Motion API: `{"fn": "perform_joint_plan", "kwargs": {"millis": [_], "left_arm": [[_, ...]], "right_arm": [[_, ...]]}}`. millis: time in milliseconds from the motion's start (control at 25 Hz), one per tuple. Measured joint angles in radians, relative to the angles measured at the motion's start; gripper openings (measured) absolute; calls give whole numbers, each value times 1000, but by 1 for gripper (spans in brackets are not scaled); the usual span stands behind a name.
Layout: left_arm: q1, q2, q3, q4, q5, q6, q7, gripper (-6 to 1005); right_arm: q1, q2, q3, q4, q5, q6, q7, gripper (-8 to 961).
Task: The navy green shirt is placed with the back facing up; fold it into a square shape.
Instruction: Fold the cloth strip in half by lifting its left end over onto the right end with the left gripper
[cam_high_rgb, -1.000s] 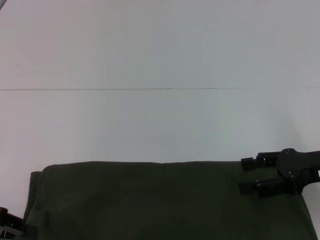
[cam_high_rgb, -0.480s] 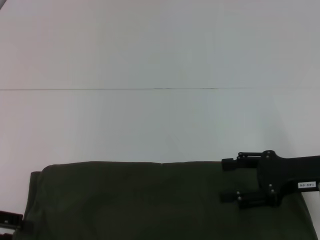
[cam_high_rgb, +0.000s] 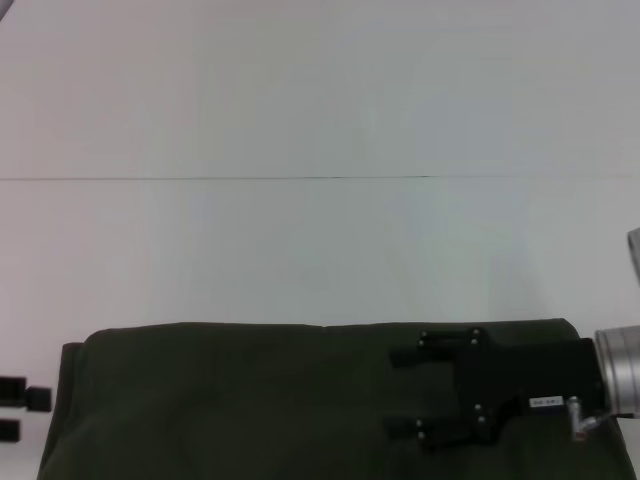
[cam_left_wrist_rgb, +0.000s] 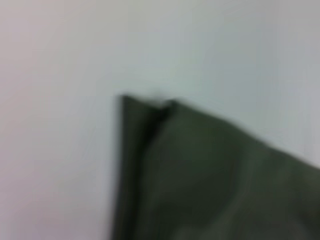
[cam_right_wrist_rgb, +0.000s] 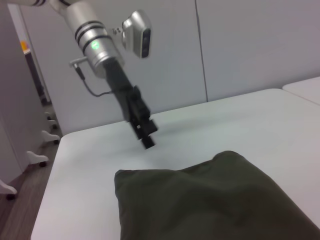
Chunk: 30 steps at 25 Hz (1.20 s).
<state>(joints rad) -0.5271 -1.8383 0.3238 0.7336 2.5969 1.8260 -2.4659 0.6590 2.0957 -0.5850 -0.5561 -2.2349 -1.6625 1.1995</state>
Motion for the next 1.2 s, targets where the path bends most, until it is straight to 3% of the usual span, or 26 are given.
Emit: {"fn": "perform_joint_plan", "kwargs": {"millis": [160, 440, 880, 1200], "left_arm": [[-30, 1, -9, -75, -68, 12, 45, 762], [-78, -8, 68, -154, -53, -88, 26, 756], [-65, -41, 181, -154, -50, -208, 6, 747], [-52, -42, 186, -117, -28, -244, -13, 740]], "right_arm": [[27, 1, -1, 66, 0, 46, -67, 868], [51, 4, -1, 120, 0, 111, -134, 868], [54, 4, -2, 131, 11, 119, -137, 868], [52, 4, 7, 131, 12, 117, -134, 868]]}}
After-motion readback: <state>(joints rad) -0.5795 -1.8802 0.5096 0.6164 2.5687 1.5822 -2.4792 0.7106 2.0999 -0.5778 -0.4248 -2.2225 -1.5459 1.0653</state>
